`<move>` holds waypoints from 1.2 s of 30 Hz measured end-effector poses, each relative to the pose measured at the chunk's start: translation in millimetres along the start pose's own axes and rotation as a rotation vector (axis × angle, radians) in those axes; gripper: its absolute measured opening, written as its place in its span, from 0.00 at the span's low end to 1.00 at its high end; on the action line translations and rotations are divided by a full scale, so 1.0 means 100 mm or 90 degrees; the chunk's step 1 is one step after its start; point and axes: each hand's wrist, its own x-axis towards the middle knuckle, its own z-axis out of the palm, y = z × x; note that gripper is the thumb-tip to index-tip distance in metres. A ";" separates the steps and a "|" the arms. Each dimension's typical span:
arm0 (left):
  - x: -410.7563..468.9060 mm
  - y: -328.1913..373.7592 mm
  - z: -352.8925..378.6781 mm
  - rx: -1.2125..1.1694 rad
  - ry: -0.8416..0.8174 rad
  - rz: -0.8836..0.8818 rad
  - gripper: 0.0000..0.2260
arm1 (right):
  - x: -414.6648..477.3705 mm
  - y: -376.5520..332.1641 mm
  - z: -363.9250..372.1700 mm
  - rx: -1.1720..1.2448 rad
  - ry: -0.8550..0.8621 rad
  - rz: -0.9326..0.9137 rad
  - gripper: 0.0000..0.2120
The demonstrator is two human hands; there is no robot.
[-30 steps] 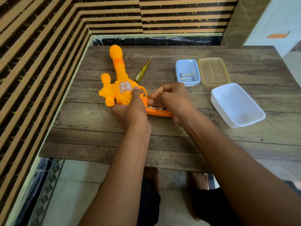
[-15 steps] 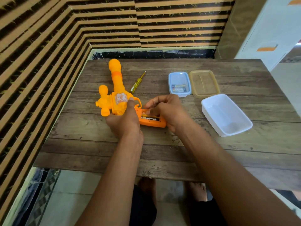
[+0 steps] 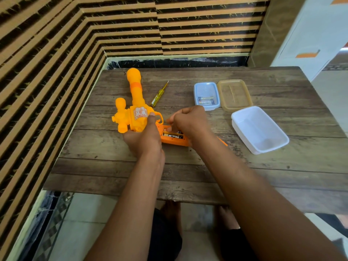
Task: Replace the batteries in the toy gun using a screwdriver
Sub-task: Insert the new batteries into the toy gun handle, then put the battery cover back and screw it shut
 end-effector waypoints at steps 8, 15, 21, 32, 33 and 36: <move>-0.09 0.11 -0.03 0.018 -0.048 -0.048 0.21 | -0.21 0.04 -0.22 0.070 -0.087 -0.067 0.06; -0.18 0.20 -0.09 0.035 -0.162 -0.114 0.24 | -0.29 -0.01 -0.77 -0.344 0.048 -0.257 0.15; -0.21 0.05 -0.19 0.012 -0.150 -0.060 0.26 | -0.33 0.01 -0.90 -0.628 0.005 -0.163 0.14; -0.21 0.13 -0.09 -0.012 -0.147 -0.076 0.22 | -0.25 0.09 -0.72 -0.640 0.054 -0.176 0.15; -0.21 0.13 -0.09 -0.014 -0.148 -0.079 0.22 | -0.23 0.08 -0.70 -0.643 0.052 -0.178 0.16; -0.21 0.14 -0.10 -0.017 -0.148 -0.086 0.21 | -0.20 0.07 -0.66 -0.662 0.044 -0.191 0.17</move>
